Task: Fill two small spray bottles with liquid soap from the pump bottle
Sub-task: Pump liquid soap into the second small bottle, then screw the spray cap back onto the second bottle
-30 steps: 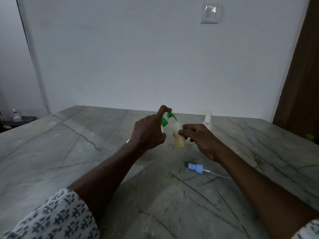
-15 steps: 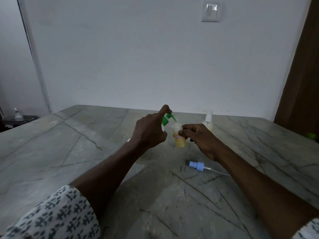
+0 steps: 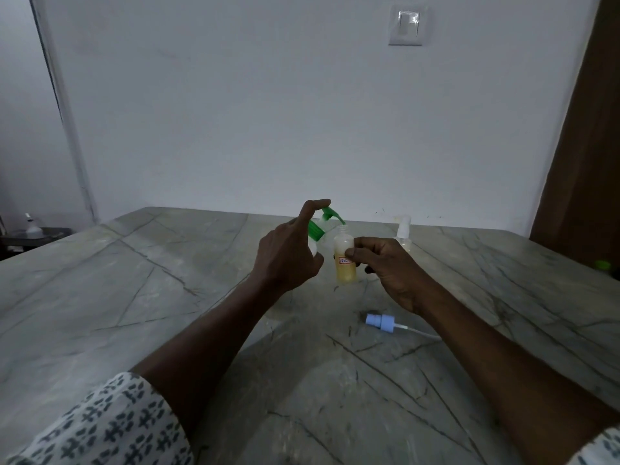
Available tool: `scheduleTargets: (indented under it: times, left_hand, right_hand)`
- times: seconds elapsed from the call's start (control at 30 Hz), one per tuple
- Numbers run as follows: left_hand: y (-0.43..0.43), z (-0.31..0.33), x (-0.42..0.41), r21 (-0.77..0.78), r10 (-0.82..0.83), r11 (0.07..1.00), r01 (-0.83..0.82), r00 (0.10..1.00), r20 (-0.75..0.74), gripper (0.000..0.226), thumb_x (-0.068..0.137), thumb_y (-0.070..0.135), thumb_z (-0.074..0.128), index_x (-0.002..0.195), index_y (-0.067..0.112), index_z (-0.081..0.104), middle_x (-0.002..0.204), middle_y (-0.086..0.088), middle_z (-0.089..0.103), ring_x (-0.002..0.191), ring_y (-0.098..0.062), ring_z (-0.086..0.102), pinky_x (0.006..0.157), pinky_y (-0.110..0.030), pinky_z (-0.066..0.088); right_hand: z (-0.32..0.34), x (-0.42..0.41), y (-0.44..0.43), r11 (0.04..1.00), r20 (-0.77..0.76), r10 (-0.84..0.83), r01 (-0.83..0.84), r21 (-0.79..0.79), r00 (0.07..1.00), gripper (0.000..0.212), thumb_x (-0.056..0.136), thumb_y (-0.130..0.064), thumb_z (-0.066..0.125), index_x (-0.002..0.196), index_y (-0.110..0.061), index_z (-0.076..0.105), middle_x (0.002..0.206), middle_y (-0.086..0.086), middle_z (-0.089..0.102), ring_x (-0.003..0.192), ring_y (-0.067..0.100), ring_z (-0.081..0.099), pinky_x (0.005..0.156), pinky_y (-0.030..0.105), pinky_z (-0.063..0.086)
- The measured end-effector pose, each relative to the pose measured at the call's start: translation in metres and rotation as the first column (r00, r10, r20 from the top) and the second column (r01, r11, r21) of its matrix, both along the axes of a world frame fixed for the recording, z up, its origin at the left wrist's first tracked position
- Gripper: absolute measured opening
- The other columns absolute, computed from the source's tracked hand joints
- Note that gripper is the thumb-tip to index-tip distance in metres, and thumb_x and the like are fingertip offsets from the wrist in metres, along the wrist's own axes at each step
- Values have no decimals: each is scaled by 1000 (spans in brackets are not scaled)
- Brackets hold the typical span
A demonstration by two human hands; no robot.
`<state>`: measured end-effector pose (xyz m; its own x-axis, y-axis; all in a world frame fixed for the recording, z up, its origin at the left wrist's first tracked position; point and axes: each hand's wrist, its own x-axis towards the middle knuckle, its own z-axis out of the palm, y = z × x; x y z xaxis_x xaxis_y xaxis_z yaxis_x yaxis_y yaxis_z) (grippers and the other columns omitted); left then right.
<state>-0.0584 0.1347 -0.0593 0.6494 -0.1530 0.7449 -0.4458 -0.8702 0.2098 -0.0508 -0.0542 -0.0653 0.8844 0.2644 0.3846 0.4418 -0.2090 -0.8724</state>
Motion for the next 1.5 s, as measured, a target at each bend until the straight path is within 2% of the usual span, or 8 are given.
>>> scheduleTargets:
  times: [0.1, 0.27, 0.43, 0.6, 0.9, 1.2, 1.37, 1.5]
  left_hand:
    - [1, -1, 1, -117, -64, 991, 70, 997, 53, 87, 73, 16, 74, 147, 27, 29, 90, -2, 64, 61, -12, 52, 53, -22, 42]
    - [8, -4, 6, -417, -176, 881, 224, 973, 151, 90, 74, 2, 75, 148, 18, 26, 108, -2, 57, 78, -7, 56, 68, -6, 45]
    - [20, -7, 15, -493, -165, 849, 190, 982, 94, 90, 79, 14, 78, 148, 19, 21, 109, -7, 58, 86, -18, 59, 68, -5, 42]
    - [29, -9, 19, -475, -159, 865, 163, 986, 50, 86, 74, 13, 81, 142, 19, 27, 106, -7, 63, 83, -24, 63, 74, -29, 53]
    - [40, -21, 17, -616, -356, 758, 214, 927, -116, 98, 64, 19, 81, 144, 35, 26, 99, -8, 64, 88, -27, 66, 83, -53, 57]
    - [37, -23, 18, -599, -271, 791, 127, 949, -158, 106, 66, 24, 89, 148, 31, 22, 125, -2, 52, 109, -26, 57, 96, -55, 50]
    - [37, -21, 11, -622, -291, 769, 145, 947, -139, 135, 54, 53, 89, 154, 37, -1, 144, -13, 44, 121, -26, 52, 100, -46, 46]
    - [43, -14, 5, -681, -229, 708, 189, 973, 33, 114, 66, 73, 66, 154, 40, 1, 140, -13, 45, 118, -23, 54, 92, -40, 50]
  right_hand:
    - [-1, 1, 0, 1000, 6, 13, -13, 6, 1000, 16, 93, -17, 58, 93, -30, 68, 87, -9, 70, 69, -6, 59, 68, 16, 44]
    - [-2, 4, -2, 999, 15, 16, -17, 38, 1000, 18, 92, -15, 59, 88, -30, 70, 81, -8, 69, 65, -8, 58, 67, 18, 43]
    - [-6, 10, -5, 1000, 0, 18, -18, 23, 1000, 14, 92, -15, 60, 95, -24, 70, 85, -6, 70, 66, -8, 59, 65, 12, 45]
    - [-9, 12, -9, 999, -21, 38, -38, -15, 999, 13, 91, -12, 61, 99, -16, 70, 86, -4, 70, 65, -9, 60, 61, 7, 45]
    - [-14, 14, -16, 989, -91, 66, -78, -125, 994, 10, 87, -13, 66, 96, -16, 71, 88, 1, 71, 78, 11, 61, 75, 29, 49]
    - [-16, 15, -14, 987, -120, 63, -80, -143, 991, 14, 84, -13, 71, 97, -14, 72, 94, 10, 73, 84, 16, 64, 79, 33, 53]
    - [-14, 13, -14, 984, -113, 66, -84, -160, 991, 16, 83, -12, 72, 99, -12, 71, 102, 19, 71, 85, 17, 63, 81, 34, 53]
    - [-12, 11, -13, 976, -100, 68, -86, -199, 993, 23, 81, -8, 73, 103, -3, 68, 105, 26, 66, 84, 20, 59, 77, 34, 50]
